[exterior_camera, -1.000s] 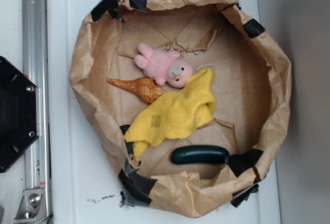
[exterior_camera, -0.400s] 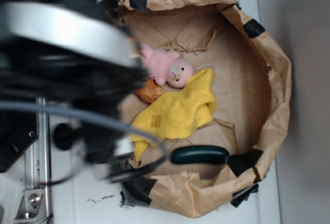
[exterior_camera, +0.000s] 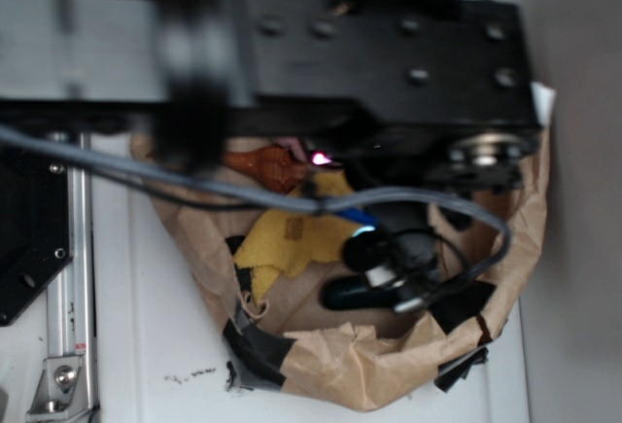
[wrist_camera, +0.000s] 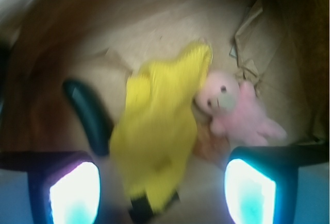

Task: Grab the yellow cloth.

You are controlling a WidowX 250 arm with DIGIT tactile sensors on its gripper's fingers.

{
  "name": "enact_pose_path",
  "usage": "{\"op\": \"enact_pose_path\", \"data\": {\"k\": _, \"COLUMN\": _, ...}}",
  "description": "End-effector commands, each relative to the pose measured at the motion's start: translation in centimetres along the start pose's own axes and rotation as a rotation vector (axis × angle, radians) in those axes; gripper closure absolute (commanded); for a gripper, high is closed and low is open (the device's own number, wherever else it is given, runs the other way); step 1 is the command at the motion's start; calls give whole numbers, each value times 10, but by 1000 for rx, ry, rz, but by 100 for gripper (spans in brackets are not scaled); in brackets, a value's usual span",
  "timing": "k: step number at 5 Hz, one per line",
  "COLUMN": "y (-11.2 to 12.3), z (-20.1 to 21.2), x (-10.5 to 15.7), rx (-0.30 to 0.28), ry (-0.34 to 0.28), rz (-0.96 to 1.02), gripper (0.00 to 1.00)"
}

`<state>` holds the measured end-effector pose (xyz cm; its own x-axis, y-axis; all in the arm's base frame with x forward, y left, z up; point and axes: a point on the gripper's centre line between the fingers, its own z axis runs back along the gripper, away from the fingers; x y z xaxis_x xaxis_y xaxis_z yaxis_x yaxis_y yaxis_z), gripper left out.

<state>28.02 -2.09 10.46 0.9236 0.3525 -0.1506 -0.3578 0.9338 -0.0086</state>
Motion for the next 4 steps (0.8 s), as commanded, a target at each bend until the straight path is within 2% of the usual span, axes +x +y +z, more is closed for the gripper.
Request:
{"op": "enact_pose_path", "data": {"k": 1, "y": -14, "z": -70, "x": -26, "rx": 87, "ry": 74, "rz": -90, "gripper": 0}}
{"op": "enact_pose_path", "data": {"k": 2, "y": -8, "z": -87, "x": -20, "rx": 129, "ry": 25, "rz": -87, "gripper": 19}}
{"op": "enact_pose_path", "data": {"k": 3, "y": -1, "z": -82, "x": -18, "rx": 165, "ry": -7, "rz": -103, "gripper": 100}}
{"op": "enact_pose_path", "data": {"k": 4, "y": -2, "z": -66, "x": -17, "rx": 190, "ry": -31, "rz": -149, "gripper": 100}}
